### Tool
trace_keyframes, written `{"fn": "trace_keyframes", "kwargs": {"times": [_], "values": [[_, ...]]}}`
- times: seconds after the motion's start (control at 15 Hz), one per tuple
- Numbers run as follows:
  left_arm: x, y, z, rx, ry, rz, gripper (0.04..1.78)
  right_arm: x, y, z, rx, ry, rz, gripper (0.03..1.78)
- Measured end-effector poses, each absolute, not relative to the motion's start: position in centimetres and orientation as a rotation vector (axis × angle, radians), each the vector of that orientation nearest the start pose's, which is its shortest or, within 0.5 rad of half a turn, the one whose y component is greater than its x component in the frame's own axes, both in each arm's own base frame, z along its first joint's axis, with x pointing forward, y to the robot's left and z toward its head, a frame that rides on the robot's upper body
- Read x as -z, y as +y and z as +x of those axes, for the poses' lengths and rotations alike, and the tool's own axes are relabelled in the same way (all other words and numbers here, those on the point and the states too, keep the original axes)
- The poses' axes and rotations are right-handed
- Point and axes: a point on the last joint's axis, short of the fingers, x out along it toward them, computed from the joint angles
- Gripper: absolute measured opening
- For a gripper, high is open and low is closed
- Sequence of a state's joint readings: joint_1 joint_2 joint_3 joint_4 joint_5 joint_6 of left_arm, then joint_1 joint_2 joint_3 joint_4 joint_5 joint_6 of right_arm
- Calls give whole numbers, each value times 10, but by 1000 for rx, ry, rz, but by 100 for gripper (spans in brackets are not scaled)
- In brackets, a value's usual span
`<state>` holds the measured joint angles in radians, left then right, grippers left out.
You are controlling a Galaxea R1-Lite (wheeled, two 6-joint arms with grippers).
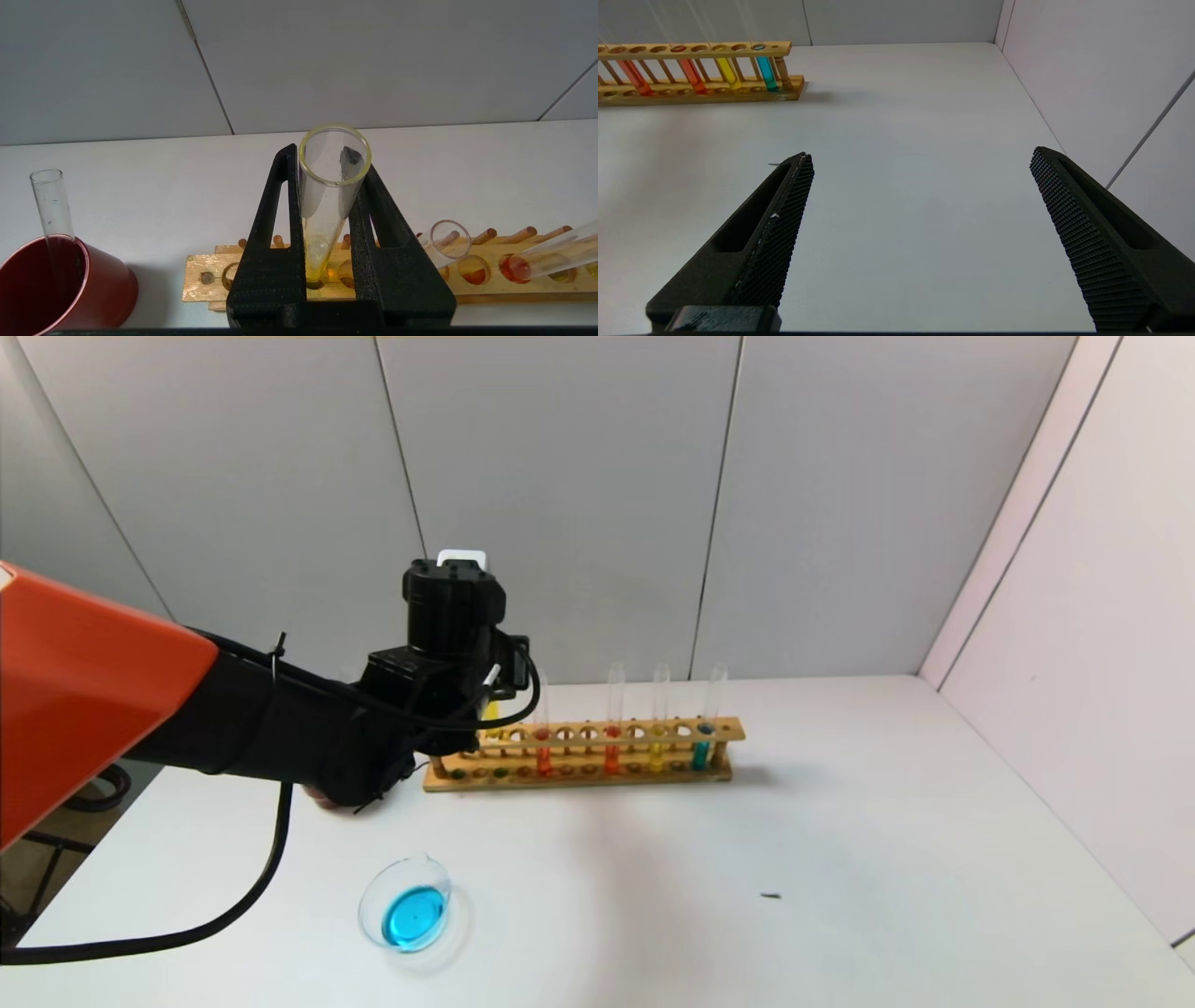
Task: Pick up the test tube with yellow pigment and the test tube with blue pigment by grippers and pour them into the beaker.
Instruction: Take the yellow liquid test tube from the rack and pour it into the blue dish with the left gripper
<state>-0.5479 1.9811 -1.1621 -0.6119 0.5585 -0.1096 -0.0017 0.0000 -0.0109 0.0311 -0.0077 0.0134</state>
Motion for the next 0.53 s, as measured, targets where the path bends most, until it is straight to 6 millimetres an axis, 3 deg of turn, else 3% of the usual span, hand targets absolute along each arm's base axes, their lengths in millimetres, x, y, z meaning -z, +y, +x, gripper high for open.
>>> {"fn": "trace_keyframes", "kwargs": {"times": [0.53], "values": [[-218, -195, 337, -36, 144, -13, 32, -75, 0, -24, 9, 20, 13, 170]]}}
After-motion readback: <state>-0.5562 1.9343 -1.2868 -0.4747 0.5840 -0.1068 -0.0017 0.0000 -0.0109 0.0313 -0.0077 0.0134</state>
